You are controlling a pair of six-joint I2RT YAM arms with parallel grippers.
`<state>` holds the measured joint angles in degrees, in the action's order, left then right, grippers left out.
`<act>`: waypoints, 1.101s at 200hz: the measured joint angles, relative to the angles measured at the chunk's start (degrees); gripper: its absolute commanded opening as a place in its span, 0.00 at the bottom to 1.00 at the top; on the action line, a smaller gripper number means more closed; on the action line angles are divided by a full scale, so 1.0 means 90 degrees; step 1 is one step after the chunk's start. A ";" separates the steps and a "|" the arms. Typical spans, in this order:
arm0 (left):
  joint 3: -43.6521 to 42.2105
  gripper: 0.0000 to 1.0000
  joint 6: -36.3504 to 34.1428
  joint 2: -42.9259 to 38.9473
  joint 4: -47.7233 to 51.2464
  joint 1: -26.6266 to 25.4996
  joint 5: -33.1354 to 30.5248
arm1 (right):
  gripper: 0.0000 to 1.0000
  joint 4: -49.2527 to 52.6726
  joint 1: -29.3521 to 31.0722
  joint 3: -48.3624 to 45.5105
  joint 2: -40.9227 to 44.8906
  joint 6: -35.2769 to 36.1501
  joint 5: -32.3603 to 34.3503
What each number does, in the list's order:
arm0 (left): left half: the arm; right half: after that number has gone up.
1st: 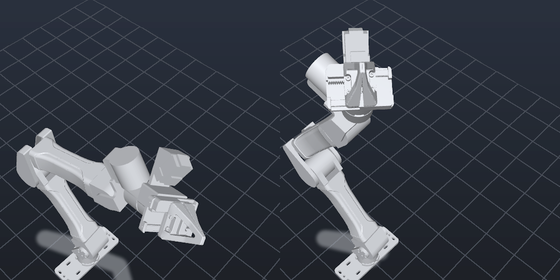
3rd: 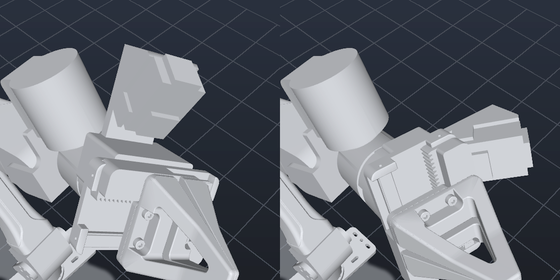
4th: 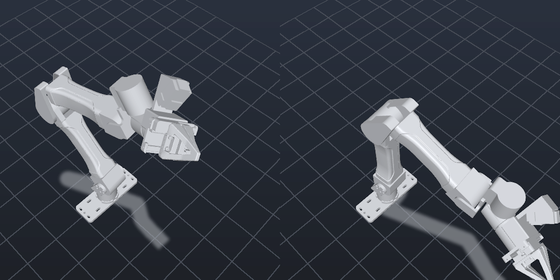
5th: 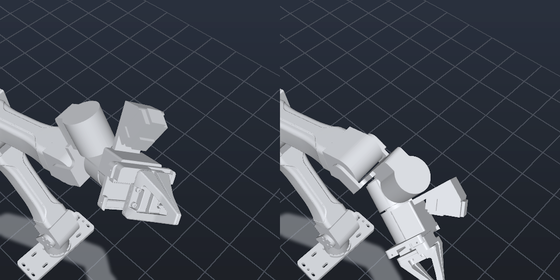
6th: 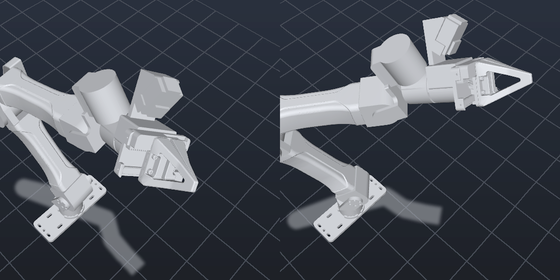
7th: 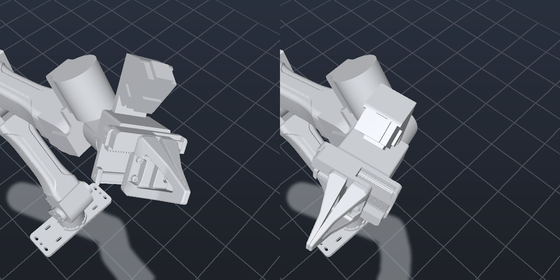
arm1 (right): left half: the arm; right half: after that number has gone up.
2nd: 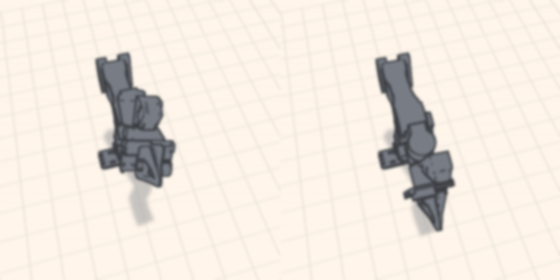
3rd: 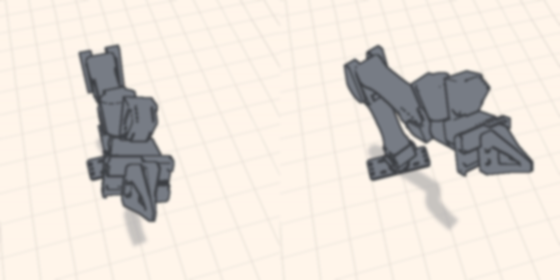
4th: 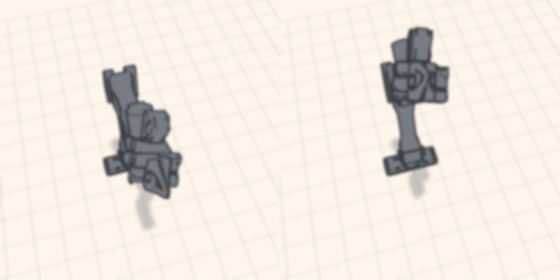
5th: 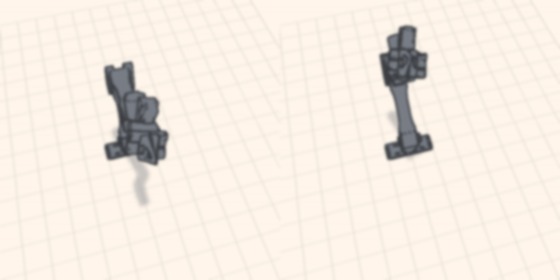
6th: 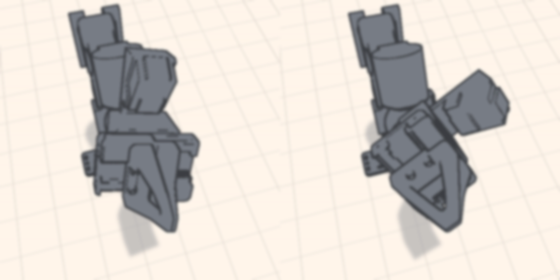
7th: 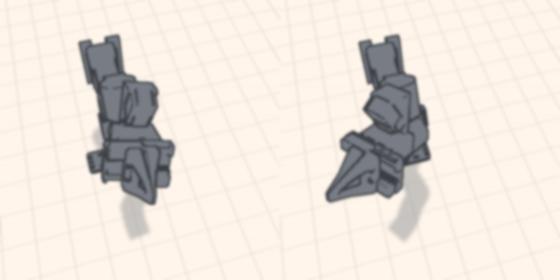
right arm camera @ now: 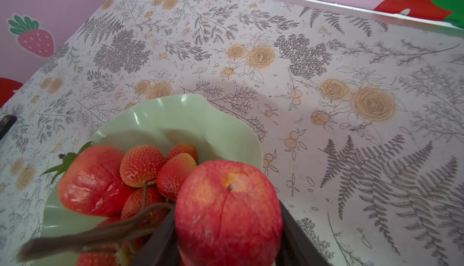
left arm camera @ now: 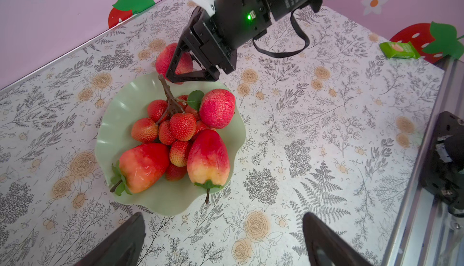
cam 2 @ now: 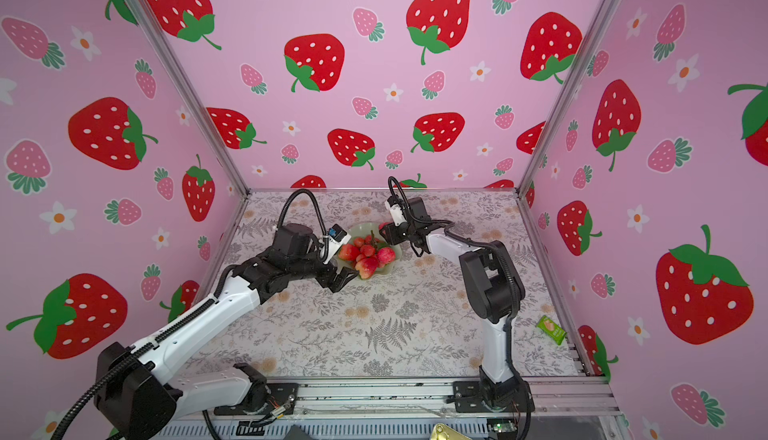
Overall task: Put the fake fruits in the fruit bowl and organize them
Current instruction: 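Place the small red fruit into the bowl and open the right gripper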
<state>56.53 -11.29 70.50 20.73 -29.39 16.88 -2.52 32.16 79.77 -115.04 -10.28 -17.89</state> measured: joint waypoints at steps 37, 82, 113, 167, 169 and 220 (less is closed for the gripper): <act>0.0000 0.99 0.0051 -0.0002 -0.0007 0.0066 0.0005 | 0.52 0.0000 0.0112 0.0109 -0.0051 0.0019 -0.0078; 0.0000 0.99 0.0073 -0.0007 -0.0039 0.0100 0.0010 | 0.52 0.0002 0.0165 0.0177 -0.0095 0.0066 -0.0092; 0.0000 0.99 0.0073 -0.0007 -0.0041 0.0100 0.0017 | 0.59 0.0012 0.0189 0.0177 -0.0107 0.0104 -0.0085; 0.0000 0.99 0.0073 -0.0007 -0.0039 0.0100 0.0029 | 0.66 0.0019 0.0194 0.0177 -0.0107 0.0136 0.0005; 0.0000 0.99 0.0073 -0.0007 -0.0041 0.0100 0.0027 | 0.66 0.0019 0.0194 0.0177 -0.0107 0.0136 0.0005; 0.0000 0.99 0.0073 -0.0007 -0.0041 0.0100 0.0032 | 0.72 0.0019 0.0194 0.0177 -0.0104 0.0129 0.0138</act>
<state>56.53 -10.63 70.43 20.36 -28.49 17.17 -2.35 33.91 81.36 -115.98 -9.13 -16.64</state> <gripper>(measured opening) 0.991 0.705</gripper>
